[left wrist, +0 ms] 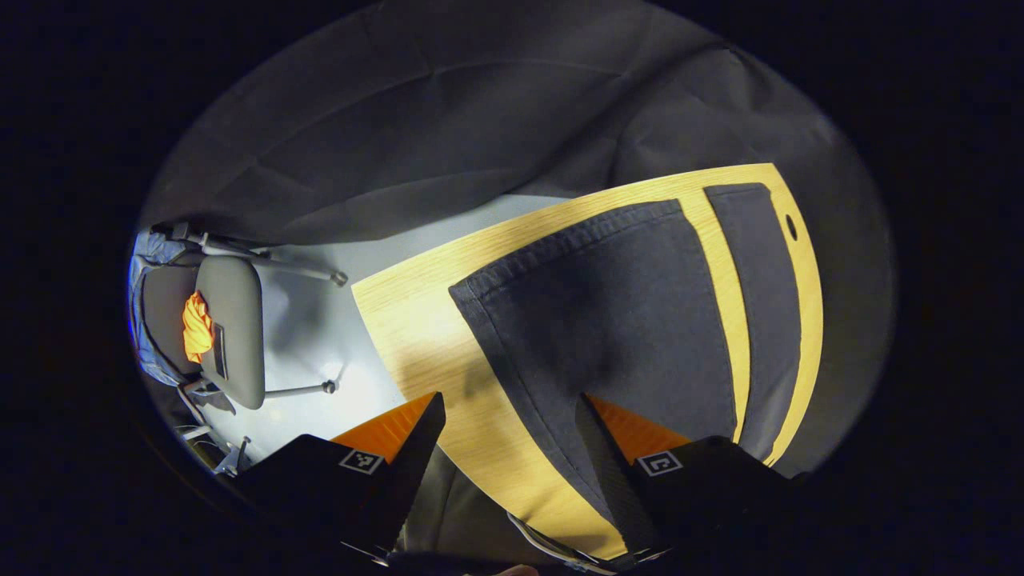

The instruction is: Grasp the waist and the cuffs of the jeans and fold them to make the two legs overlap; first hold the waist and fold one-third of the jeans toward the cuffs, then hold the cuffs and fold the remaining one-third in the same direction to finish folding.

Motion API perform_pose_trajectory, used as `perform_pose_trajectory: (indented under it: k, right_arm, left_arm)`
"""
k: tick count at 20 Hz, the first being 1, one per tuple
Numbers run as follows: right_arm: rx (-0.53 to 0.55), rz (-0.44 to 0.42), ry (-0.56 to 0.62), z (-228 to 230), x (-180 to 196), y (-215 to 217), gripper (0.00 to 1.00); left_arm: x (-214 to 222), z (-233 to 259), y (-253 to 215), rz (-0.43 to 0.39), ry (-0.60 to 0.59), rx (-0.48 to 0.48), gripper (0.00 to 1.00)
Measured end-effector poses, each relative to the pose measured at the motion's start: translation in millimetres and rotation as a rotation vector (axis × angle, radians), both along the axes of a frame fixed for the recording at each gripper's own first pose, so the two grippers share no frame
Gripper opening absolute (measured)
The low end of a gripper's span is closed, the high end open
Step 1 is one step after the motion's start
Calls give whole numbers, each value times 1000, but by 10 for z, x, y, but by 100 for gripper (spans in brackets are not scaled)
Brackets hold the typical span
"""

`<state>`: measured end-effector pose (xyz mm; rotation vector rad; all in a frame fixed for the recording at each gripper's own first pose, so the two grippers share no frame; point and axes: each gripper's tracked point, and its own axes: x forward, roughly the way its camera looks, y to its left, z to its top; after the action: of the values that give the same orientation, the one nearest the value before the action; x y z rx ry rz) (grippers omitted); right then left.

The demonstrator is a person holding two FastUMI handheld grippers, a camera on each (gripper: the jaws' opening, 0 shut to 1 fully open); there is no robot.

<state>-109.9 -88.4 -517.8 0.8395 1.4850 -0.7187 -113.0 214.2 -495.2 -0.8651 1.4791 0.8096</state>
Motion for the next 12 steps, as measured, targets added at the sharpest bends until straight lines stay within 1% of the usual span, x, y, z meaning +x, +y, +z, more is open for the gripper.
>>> perform_pose_trajectory:
  k: [1,2,4,5,6,7,8,9,10,11,12]
  right_arm:
    - [-1,-19,21,-21,-2,-13,90]
    - [3,-23,41,-27,-4,-12,88]
    - [-7,-23,81,-33,-22,-24,84]
    - [-10,-18,101,-46,-30,-19,82]
    - [-16,-15,119,-47,-28,-24,81]
    - [-11,-17,124,-48,1,-1,80]
    - [-9,-19,130,-49,15,7,69]
    - [5,-8,133,-43,14,5,68]
    - [27,-44,111,-38,64,25,68]
    - [52,-97,104,-41,94,104,51]
    - [60,-95,83,-48,132,91,34]
  left_arm:
    - [42,-55,8,11,9,-6,99]
    - [64,-118,17,26,21,-13,99]
    - [87,-146,55,27,87,-14,98]
    - [46,-225,87,29,115,3,96]
    - [98,-185,68,49,128,16,96]
    - [131,-225,74,47,129,22,97]
    - [145,-212,88,40,125,30,94]
    - [139,-221,57,41,125,31,94]
    - [161,-215,51,37,117,32,83]
    - [205,-211,54,29,106,38,77]
    - [246,-202,49,19,95,37,59]
